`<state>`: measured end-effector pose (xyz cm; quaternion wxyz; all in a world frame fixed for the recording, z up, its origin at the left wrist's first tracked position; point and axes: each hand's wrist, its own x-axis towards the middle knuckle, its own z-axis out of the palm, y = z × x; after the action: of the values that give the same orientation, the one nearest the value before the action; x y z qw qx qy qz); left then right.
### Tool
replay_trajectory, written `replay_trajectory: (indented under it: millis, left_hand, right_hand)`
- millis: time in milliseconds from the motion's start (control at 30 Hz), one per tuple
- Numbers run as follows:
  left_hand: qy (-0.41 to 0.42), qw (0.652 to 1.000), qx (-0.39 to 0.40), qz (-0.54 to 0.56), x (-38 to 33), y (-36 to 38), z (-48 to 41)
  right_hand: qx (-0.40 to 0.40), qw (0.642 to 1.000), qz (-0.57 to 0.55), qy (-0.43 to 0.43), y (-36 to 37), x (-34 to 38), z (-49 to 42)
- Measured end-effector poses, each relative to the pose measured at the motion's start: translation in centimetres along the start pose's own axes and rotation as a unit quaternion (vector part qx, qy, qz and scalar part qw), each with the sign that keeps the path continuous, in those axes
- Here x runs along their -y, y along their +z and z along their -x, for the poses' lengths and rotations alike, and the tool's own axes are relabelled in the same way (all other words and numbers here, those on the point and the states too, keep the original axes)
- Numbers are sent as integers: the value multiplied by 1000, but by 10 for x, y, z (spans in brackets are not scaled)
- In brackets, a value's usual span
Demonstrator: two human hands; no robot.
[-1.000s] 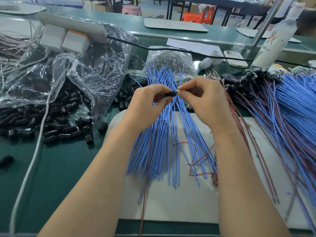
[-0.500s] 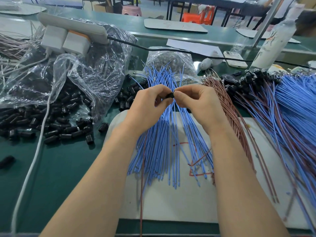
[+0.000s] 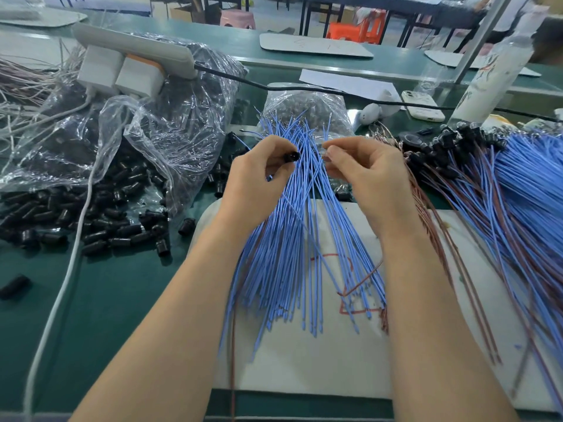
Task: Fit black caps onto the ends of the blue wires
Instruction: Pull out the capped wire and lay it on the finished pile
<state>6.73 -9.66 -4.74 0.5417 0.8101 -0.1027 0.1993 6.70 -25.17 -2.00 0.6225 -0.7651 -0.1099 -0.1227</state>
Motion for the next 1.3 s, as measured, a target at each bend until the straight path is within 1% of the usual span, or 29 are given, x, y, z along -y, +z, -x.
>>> replay_trajectory:
  millis: [67, 167, 367, 733, 833, 1000, 1067, 1167, 1300]
  left_hand:
    - [2, 1000, -2, 14, 1, -1, 0]
    - [9, 1000, 4, 24, 1, 0, 0]
    - [9, 1000, 6, 24, 1, 0, 0]
    - [53, 996, 14, -72, -7, 0, 3]
    - [69, 992, 22, -105, -9, 0, 3]
    - [98, 982, 40, -154, -10, -1, 3]
    - [99, 981, 44, -160, -11, 0, 3]
    - [62, 988, 46, -133, -11, -1, 4]
    - [29, 990, 77, -115, -8, -1, 3]
  right_hand:
    - [1, 999, 15, -31, 3, 2, 0]
    - [-6, 995, 68, -70, 9, 4, 2]
    - [-10, 987, 122, -107, 16, 6, 4]
    - [-31, 970, 205, -129, 17, 9, 7]
    - [-26, 968, 217, -123, 16, 9, 7]
    - [-9, 976, 199, -90, 10, 5, 3]
    - [-2, 982, 173, -73, 5, 3, 2]
    - [3, 994, 102, -33, -1, 1, -1]
    - [10, 999, 35, -6, 0, -2, 0]
